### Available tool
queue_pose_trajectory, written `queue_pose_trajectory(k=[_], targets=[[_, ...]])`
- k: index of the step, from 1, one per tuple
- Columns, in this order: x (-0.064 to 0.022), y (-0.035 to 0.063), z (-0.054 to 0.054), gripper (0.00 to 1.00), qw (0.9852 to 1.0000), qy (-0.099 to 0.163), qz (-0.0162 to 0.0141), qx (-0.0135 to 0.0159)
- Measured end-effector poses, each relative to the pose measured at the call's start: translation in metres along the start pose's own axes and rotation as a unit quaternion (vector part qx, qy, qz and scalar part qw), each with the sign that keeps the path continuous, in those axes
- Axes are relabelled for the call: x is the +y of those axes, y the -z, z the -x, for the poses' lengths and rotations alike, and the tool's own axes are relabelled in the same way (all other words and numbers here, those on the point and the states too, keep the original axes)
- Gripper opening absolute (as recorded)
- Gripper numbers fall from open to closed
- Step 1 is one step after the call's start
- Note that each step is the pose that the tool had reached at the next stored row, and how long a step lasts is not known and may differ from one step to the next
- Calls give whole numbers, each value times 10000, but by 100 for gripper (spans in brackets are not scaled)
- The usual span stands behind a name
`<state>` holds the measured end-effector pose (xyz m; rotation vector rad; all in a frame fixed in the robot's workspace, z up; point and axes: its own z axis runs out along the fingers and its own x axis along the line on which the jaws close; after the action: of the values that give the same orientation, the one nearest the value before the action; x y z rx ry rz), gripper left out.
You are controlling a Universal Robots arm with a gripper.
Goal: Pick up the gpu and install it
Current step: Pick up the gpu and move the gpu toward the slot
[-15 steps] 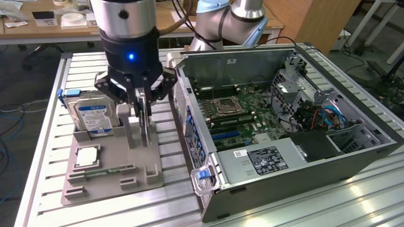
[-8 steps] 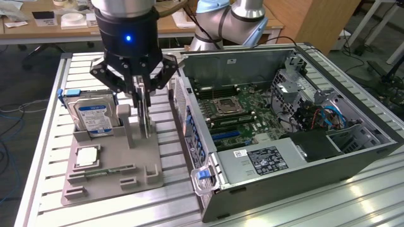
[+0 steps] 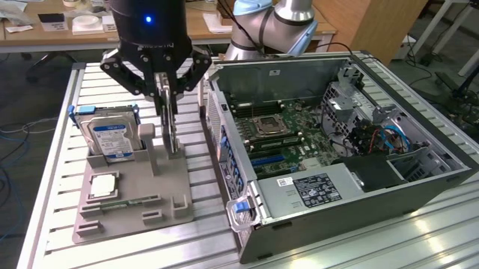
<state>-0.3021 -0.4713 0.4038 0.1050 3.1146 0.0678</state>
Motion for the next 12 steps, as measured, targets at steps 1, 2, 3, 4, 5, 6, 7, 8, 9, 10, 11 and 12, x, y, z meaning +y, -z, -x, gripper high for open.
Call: queue_pose_trajectory(k=[1, 2, 3, 4, 5, 6, 7, 8, 9, 10, 11, 12], targets=[[1, 27, 1, 27, 10000, 0, 0, 0], [2, 54, 1, 27, 10000, 0, 0, 0], [4, 80, 2, 27, 10000, 0, -1, 1], [5, 104, 2, 27, 10000, 0, 0, 0], [6, 127, 3, 27, 10000, 0, -1, 1], [6, 145, 3, 27, 10000, 0, 0, 0], [7, 165, 4, 27, 10000, 0, 0, 1], [8, 183, 4, 27, 10000, 0, 0, 0], [9, 202, 5, 27, 10000, 0, 0, 1], [9, 217, 5, 27, 10000, 0, 0, 0], [10, 229, 5, 27, 10000, 0, 0, 0], [11, 239, 5, 27, 10000, 0, 0, 0]])
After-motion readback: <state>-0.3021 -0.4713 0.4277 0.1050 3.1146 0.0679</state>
